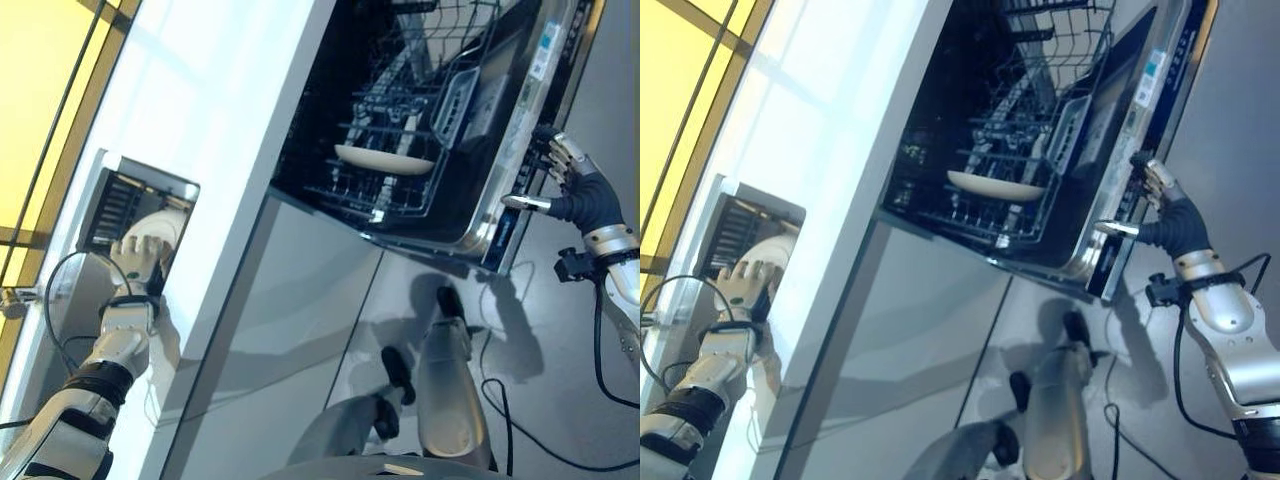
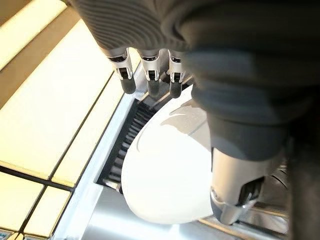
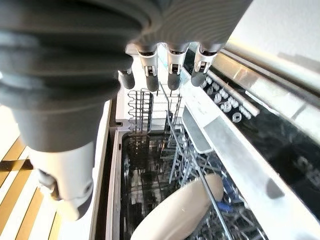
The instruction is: Pick up plates and place into dishwasher.
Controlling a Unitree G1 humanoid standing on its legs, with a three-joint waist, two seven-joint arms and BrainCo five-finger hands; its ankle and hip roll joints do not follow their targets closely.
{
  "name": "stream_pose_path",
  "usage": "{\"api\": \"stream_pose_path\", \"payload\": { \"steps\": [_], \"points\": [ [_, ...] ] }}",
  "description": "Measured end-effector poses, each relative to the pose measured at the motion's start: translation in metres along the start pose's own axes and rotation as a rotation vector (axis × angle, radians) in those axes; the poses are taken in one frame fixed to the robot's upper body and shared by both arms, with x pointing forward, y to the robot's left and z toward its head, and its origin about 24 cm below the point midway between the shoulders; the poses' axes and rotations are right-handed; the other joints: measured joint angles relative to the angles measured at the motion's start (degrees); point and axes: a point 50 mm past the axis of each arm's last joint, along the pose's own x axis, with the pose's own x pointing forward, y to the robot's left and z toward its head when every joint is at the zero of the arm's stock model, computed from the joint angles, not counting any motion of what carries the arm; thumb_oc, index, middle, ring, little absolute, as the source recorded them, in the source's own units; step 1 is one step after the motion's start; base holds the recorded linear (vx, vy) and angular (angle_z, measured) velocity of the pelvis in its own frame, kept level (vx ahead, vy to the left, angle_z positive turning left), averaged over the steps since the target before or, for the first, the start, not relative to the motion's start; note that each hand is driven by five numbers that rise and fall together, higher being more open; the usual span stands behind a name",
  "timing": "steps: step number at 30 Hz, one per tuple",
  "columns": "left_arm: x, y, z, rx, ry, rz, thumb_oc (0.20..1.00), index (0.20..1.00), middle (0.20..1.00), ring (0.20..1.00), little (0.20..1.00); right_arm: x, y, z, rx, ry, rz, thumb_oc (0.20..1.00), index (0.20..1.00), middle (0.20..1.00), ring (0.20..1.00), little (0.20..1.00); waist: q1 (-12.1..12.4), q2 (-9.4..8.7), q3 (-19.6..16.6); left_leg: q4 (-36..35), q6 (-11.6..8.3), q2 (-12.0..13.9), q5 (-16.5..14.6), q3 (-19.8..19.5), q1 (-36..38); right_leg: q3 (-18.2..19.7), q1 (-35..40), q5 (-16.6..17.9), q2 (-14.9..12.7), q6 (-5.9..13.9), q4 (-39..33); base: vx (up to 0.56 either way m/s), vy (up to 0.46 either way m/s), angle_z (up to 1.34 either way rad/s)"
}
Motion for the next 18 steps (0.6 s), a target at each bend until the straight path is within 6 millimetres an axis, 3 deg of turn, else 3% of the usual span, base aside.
{"api": "stream_pose_path", "payload": {
  "steps": [1,13,18],
  "points": [
    [-0.003,-0.004,0.000,0.002,0.008,0.004,0.200,0.200,0.200,0.200,0.200,0.000,0.000,0.000,-0.002,0.001,-0.001,1.000,1.000,1.000,1.000,1.000,-0.01,0.29,-0.24,-0.62,0.01,-0.11,-0.01,0.10,-0.03,0.06,-0.33,0.01,-0.12,0.01,0.02,0.00,0.000,0.00],
    [-0.016,-0.026,-0.010,0.020,0.158,0.057,0.200,0.200,0.200,0.200,0.200,-0.001,0.003,-0.002,-0.006,0.007,0.004,1.000,1.000,1.000,1.000,1.000,0.32,0.52,-0.42,-2.16,0.02,-0.13,0.02,0.08,0.12,-0.03,-0.79,-0.01,-0.30,-0.01,0.16,-0.01,-0.009,0.03],
    [-0.021,-0.030,-0.011,-0.049,0.182,0.103,0.200,0.200,0.200,0.200,0.200,-0.004,0.003,-0.005,-0.007,0.020,0.007,1.000,1.000,1.000,1.000,1.000,0.40,0.51,-0.42,-2.59,0.02,-0.15,0.04,0.06,0.39,-0.21,-0.62,-0.06,-0.45,-0.09,0.15,0.00,-0.003,0.01]
  ]
}}
